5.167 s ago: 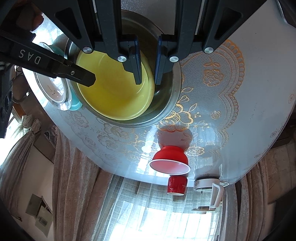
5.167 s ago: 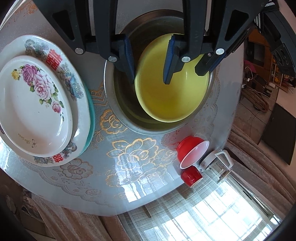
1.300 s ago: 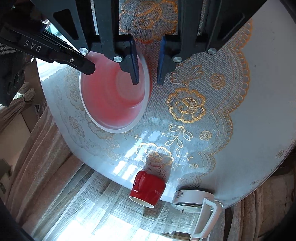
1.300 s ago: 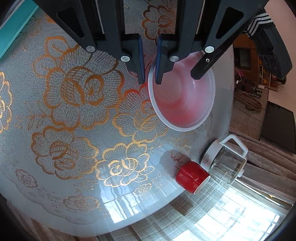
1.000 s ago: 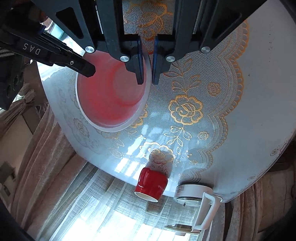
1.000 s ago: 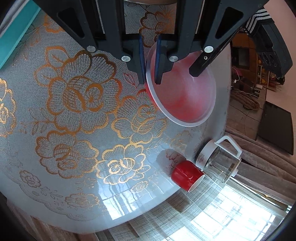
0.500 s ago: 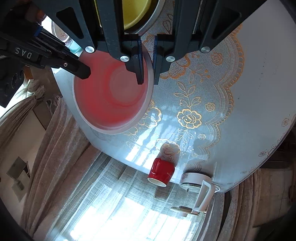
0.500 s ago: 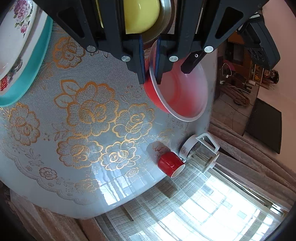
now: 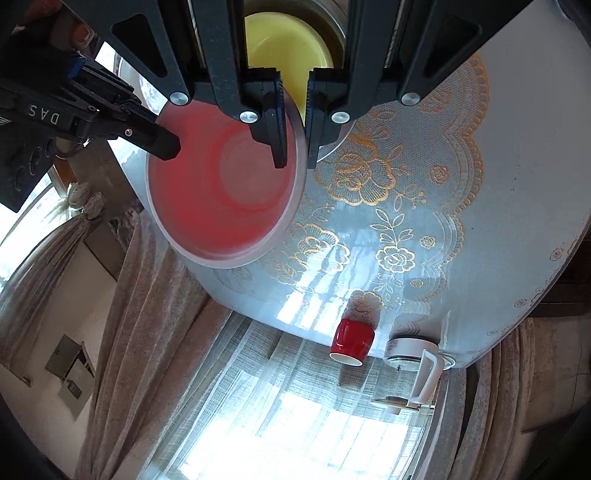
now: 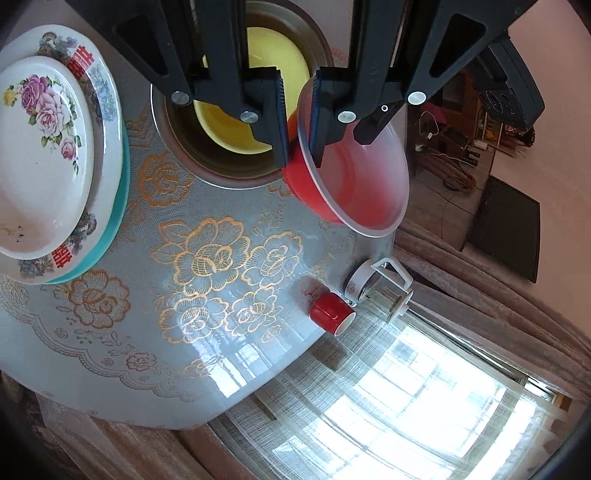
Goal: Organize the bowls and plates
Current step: 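Lift the red bowl with both tools and lower it into the yellow bowl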
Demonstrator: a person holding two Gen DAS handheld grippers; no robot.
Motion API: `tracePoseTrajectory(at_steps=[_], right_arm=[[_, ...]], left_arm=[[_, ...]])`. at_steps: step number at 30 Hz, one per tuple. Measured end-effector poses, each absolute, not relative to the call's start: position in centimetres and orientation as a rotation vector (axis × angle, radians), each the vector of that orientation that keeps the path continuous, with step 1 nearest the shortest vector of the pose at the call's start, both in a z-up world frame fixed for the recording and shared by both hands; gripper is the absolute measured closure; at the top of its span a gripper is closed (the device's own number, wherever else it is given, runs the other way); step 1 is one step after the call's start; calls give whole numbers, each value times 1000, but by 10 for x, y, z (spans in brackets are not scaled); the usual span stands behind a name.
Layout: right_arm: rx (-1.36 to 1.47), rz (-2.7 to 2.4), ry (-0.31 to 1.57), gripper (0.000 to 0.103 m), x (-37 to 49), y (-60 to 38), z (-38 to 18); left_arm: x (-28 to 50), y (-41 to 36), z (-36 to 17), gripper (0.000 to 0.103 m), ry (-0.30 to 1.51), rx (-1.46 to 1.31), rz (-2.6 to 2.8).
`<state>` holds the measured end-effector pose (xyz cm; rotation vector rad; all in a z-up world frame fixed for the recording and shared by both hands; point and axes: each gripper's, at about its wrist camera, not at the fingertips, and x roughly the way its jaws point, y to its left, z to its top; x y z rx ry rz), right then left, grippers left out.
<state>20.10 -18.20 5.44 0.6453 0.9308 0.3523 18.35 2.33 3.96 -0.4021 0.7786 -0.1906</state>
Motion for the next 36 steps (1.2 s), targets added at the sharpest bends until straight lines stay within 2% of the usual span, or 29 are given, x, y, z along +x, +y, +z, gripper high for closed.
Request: tracePoseTrajectory(at_steps=[28,33,36], right_arm=[[754,303,1014,90,160,-197,-1],[757,286,1018,90,160,-200,-5],[758,276,1024,90,159,-202,-8]], left_arm=[[153,1,2,94,882,-263,-163],[154,3,-1,86,881,-268,-158],[155,4,-2,86,882,-274,-154]])
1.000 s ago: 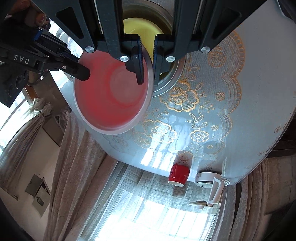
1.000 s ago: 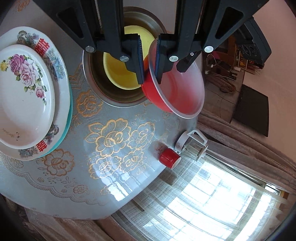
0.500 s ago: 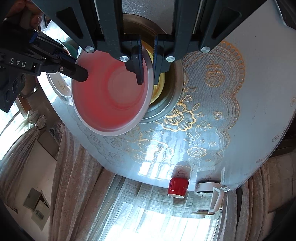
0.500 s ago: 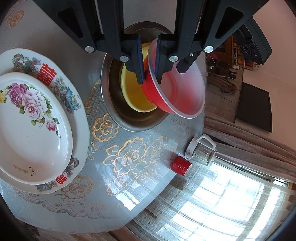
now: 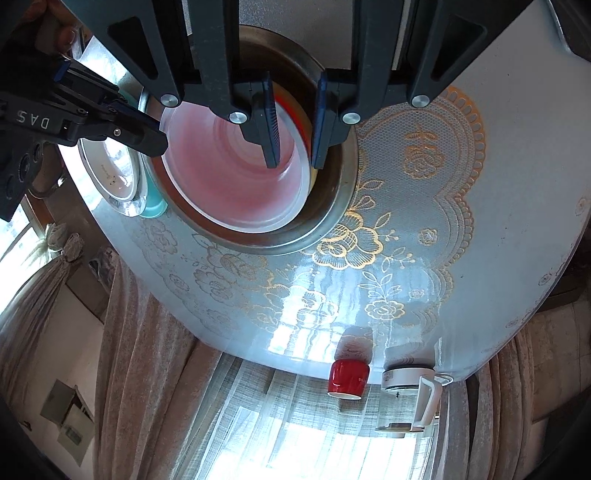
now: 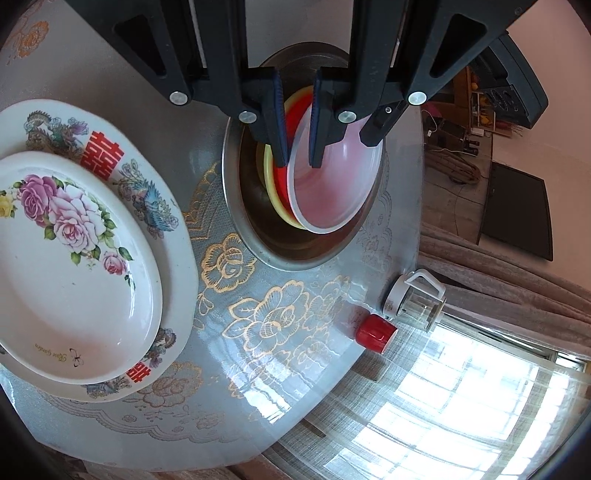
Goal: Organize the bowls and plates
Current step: 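Lift the red bowl with both tools and lower it into the yellow bowl, then open both tools and withdraw from the red bowl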
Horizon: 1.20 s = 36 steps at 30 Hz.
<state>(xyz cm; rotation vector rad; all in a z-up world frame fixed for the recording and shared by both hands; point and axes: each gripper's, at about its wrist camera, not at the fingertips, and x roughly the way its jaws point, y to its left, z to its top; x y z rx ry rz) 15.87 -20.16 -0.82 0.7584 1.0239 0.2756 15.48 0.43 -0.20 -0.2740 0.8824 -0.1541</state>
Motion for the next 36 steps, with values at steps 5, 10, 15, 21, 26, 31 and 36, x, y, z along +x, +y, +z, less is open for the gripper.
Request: tracePoseTrajectory(at_steps=[5,10,15,21,26,31,36], right_arm=[[771,285,1028,89,156,-202,-11],[744,278,1007,88,159,-200,-5],[663,281,964,82,160,-196,4],[612,239,910,76,153,-203,16],[611,221,890,76,146,-210,21],[590,210,893,76,136,-214,22],[563,194,901,73,126,-214,21]], left_arm=[[156,3,-4,86,881,-265,-152],[159,-2,-4,86,874,-242,-155],[159,1,-3,85,872,-259,-167],[153,15,11,70,825,-315,-159],[149,29,18,60,789,-347,-129],[147,43,16,50,780,-371,-85],[141,49,11,46,778,-344,-35]])
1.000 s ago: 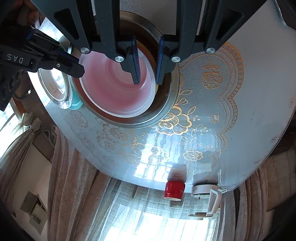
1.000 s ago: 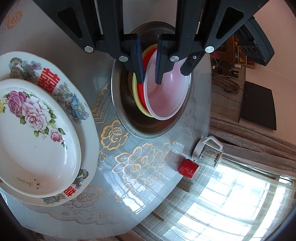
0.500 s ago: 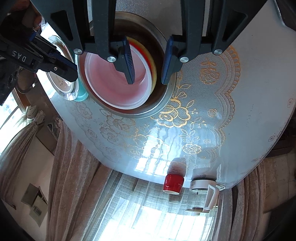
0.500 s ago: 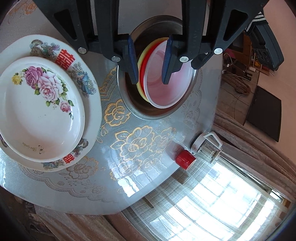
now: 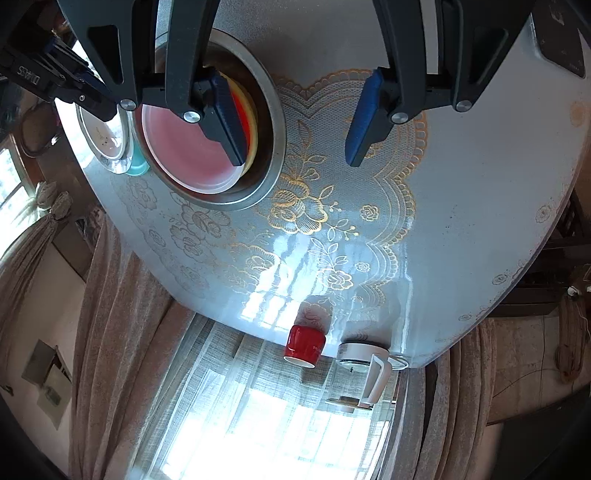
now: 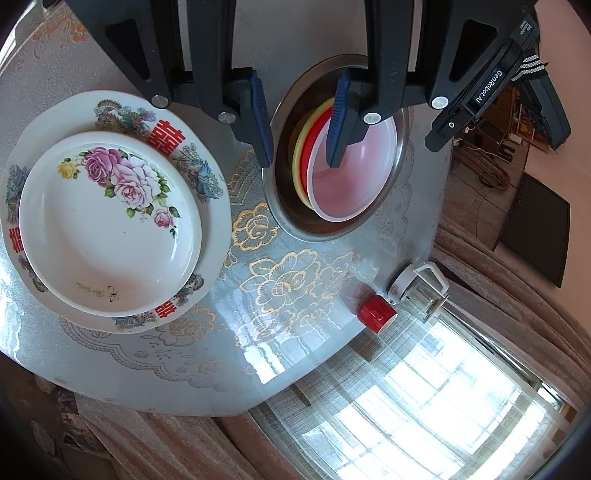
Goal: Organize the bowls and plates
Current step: 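Open both tools and withdraw from the red bowl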
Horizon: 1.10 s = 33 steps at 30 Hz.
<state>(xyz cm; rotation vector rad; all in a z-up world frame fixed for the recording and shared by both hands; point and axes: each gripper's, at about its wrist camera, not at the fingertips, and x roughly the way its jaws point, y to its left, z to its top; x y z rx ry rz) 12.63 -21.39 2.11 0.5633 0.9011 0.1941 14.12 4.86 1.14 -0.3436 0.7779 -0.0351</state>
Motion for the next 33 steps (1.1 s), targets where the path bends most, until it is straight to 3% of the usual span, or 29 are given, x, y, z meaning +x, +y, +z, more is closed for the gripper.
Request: tracePoseTrajectory(at_steps=[5,33], right_arm=[[558,180,917,73,119,-216,14],[536,145,962,71,114,-200,-3]], left_arm=[[136,48,8,40,775,-311,-22],[141,59,-12,39,846,-394,-115]])
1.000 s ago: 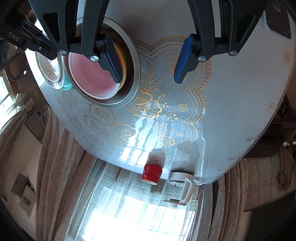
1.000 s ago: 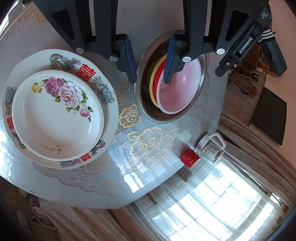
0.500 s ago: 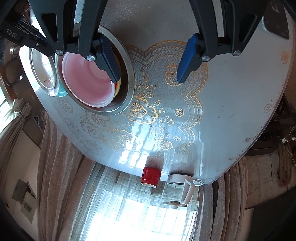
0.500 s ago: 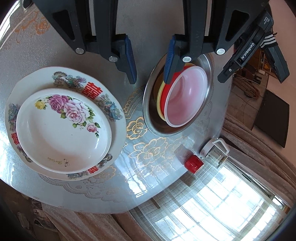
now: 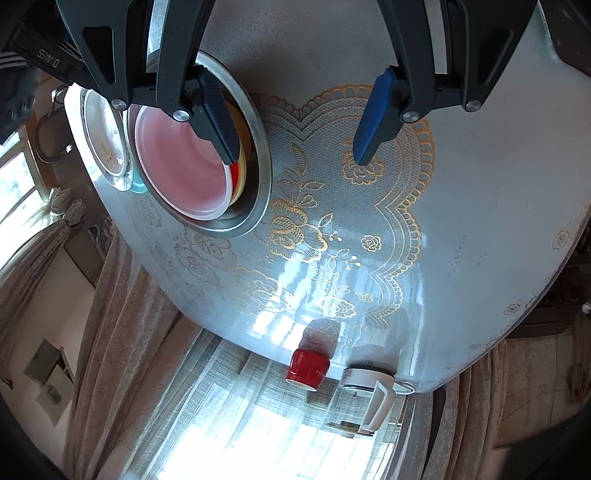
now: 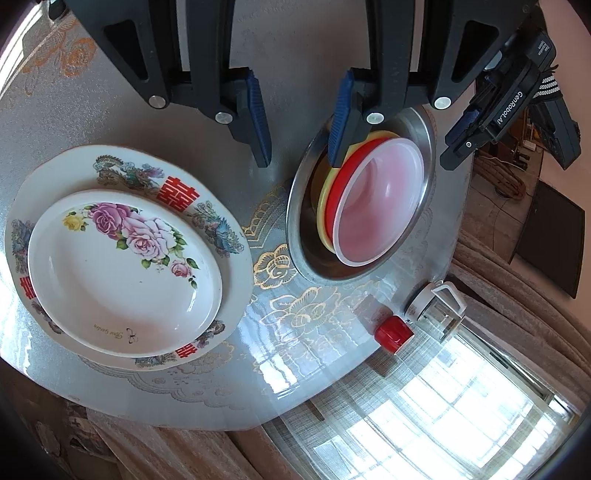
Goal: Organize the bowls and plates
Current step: 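Close both tools on the steel bowl rim holding the nested bowls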
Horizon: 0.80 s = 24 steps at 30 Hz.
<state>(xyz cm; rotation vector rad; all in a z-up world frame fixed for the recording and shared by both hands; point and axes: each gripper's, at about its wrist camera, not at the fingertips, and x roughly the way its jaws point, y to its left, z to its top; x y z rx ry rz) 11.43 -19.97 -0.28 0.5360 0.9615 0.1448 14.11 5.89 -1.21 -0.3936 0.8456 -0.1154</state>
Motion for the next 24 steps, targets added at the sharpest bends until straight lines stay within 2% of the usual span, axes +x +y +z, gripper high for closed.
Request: tracePoseTrajectory(at_steps=[4,12,19,21,24], right_arm=[[518,139,966,71,118,-197,-4],[499,132,991,71,130,-193,-9],[496,132,1001,71,136,-192,-14],[485,129,999,71,137,-191,-14],[473,140,998,71,140,-188,-17]], left_arm=[[144,55,-17,43,866,-400,-141],[152,46,-21,62,898,-381,-185],[153,46,-26,70,911,-397,-218],[153,44,-24,77,909,-387,-236],[154,40,-25,81,913,-377,-261]])
